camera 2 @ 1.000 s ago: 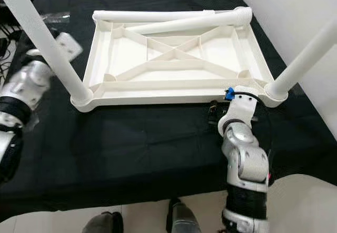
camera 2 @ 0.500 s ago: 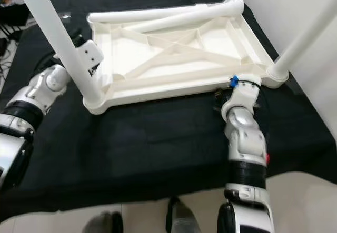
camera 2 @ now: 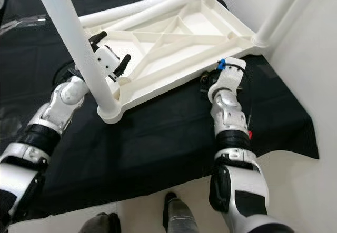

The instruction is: Building children table

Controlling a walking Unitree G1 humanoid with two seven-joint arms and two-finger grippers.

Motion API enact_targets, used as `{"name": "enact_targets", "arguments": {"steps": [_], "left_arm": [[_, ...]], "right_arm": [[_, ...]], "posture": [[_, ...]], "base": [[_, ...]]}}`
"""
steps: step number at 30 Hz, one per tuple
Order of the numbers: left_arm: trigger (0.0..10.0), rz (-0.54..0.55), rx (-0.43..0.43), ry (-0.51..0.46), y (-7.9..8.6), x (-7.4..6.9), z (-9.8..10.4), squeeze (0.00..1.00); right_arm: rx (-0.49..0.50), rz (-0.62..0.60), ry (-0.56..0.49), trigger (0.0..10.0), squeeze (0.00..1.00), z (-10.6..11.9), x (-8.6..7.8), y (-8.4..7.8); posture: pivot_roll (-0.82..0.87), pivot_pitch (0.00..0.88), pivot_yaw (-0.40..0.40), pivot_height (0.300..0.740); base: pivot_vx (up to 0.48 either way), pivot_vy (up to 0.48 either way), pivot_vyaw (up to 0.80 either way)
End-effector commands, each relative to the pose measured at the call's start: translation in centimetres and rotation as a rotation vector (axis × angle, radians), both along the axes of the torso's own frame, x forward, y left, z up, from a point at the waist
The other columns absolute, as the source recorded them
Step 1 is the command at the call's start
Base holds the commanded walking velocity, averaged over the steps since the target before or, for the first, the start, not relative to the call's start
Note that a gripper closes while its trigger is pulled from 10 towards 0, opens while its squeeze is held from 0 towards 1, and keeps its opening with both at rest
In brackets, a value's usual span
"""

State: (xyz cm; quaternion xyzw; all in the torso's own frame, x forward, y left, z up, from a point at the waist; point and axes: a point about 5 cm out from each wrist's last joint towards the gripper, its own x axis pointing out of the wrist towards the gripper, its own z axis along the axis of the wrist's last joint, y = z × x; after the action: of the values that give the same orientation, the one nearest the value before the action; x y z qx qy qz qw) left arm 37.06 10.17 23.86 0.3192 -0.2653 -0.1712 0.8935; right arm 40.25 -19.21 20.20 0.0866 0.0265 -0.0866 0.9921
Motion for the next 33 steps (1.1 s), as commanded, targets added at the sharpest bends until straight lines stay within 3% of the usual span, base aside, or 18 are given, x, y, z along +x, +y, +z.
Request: {"name": "enact_targets", "arguments": {"steps": [1,6,12,14,18,19,21,23,25,27,30,31,33], "left_arm": [[10.0,-0.049,0.002,0.011,-1.2,-0.7,-0.3,0.00],[10.0,-0.046,-0.020,0.026,-1.2,-1.0,0.1,0.00],[10.0,-0.034,-0.045,0.024,-1.0,-1.2,0.7,0.00],[10.0,-0.005,-0.035,0.011,-0.9,-1.8,1.0,0.00],[10.0,0.012,-0.032,0.007,-0.7,-1.8,0.9,0.00],[10.0,0.060,-0.024,-0.003,0.1,-1.7,0.9,0.00],[10.0,0.060,-0.024,-0.003,0.1,-1.7,0.9,0.00],[10.0,0.172,-0.042,-0.024,2.4,-1.5,1.0,0.00],[10.0,0.172,-0.042,-0.024,2.4,-1.5,1.0,0.00],[10.0,0.249,-0.087,-0.047,4.4,-1.7,1.3,0.00],[10.0,0.279,-0.111,-0.055,5.2,-2.0,1.5,0.00],[10.0,0.307,-0.121,-0.061,5.9,-2.5,1.4,0.00],[10.0,0.307,-0.121,-0.061,5.9,-2.5,1.4,0.00]], "right_arm": [[-0.032,0.058,-0.056,10.0,0.00,1.3,0.5,2.0],[-0.101,0.057,-0.079,10.0,0.00,1.2,0.2,1.6],[-0.116,0.062,-0.114,10.0,0.00,1.4,-0.1,1.1],[-0.170,-0.004,-0.171,10.0,0.00,1.4,-1.3,-0.9],[-0.164,-0.027,-0.208,10.0,0.00,1.7,-1.8,-1.3],[-0.153,-0.055,-0.273,10.0,0.00,2.2,-2.7,-1.7],[-0.153,-0.055,-0.273,10.0,0.00,2.2,-2.7,-1.7],[-0.130,-0.079,-0.378,10.0,0.00,3.1,-4.5,-2.0],[-0.130,-0.079,-0.378,10.0,0.00,3.1,-4.5,-2.0],[-0.140,-0.091,-0.421,10.0,0.00,3.2,-6.4,-2.0],[-0.167,-0.092,-0.417,10.0,0.00,2.8,-7.5,-2.1],[-0.179,-0.081,-0.395,10.0,0.00,1.9,-8.6,-2.2],[-0.179,-0.081,-0.395,10.0,0.00,1.9,-8.6,-2.2]], "posture": [[0.04,0.204,-0.005,0.740],[0.04,0.204,-0.005,0.740],[0.04,0.200,-0.002,0.740],[0.03,0.189,-0.005,0.740],[0.03,0.187,-0.004,0.740],[0.03,0.182,-0.003,0.740],[0.03,0.182,-0.003,0.740],[0.03,0.175,-0.001,0.740],[0.03,0.175,-0.001,0.740],[0.02,0.164,0.002,0.740],[0.02,0.160,0.002,0.740],[0.02,0.152,0.004,0.740],[0.02,0.152,0.004,0.740]], "base": [[0.000,0.000,0.00],[0.000,0.000,0.00],[0.000,0.000,0.00],[0.000,0.000,0.00],[0.000,0.000,0.00],[0.000,0.000,0.00],[0.000,0.000,0.00],[0.000,0.000,0.00],[0.000,0.000,0.00],[0.000,0.000,0.00],[0.000,0.000,0.00],[0.000,0.000,0.00],[0.000,0.000,0.00]]}}
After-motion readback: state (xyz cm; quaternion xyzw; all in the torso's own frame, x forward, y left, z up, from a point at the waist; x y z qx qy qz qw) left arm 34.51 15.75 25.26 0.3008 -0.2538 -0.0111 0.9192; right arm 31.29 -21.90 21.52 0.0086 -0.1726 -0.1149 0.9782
